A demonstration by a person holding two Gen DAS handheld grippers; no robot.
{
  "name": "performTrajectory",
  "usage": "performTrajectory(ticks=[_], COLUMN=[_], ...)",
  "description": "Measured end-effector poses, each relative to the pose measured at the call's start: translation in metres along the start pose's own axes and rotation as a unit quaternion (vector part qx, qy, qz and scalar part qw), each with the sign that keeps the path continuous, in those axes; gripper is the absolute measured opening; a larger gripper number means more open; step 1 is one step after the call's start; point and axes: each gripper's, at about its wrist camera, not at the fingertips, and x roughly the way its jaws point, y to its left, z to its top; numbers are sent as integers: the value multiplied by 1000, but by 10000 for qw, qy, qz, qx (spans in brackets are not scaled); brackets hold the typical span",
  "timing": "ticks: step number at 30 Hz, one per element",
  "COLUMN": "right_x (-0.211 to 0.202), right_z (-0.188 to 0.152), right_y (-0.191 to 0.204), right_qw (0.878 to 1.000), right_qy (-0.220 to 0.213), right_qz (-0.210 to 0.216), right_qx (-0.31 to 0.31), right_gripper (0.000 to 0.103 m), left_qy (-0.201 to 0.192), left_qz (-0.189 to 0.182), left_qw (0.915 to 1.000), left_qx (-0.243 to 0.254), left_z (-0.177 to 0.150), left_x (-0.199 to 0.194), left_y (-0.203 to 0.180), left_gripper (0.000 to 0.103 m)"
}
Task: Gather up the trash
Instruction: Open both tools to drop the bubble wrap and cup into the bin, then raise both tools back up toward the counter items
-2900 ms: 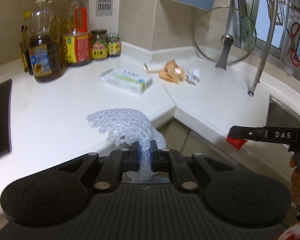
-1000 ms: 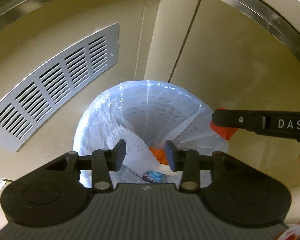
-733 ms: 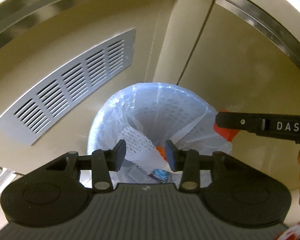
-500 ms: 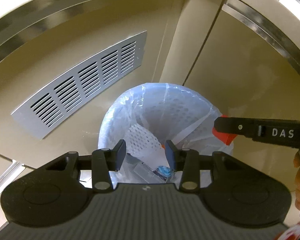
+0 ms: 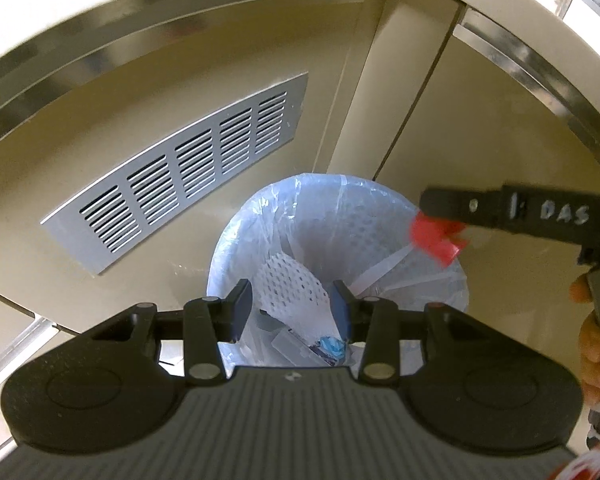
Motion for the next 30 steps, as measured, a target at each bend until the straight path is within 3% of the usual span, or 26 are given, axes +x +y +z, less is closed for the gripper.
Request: performTrajectory(ticks=[5, 17, 30], right_x=[-4, -8, -27], right_z=[6, -10, -17], right_y=[7, -1, -5], right_qw=[9999, 9980, 9947], right_qy=[-132, 584, 957], right_qz=[36, -202, -305], right_qx=[-89, -94, -200], right_gripper=[63, 63, 64], left_qy=[-26, -39, -3], left_qz=[8, 6, 108], left_qw=[10000, 10000, 9999], left_qx=[-16, -33, -130], left_z=[3, 4, 1], left_x=[-2, -12, -39], left_y=[1, 1, -16], left_gripper=[38, 38, 38])
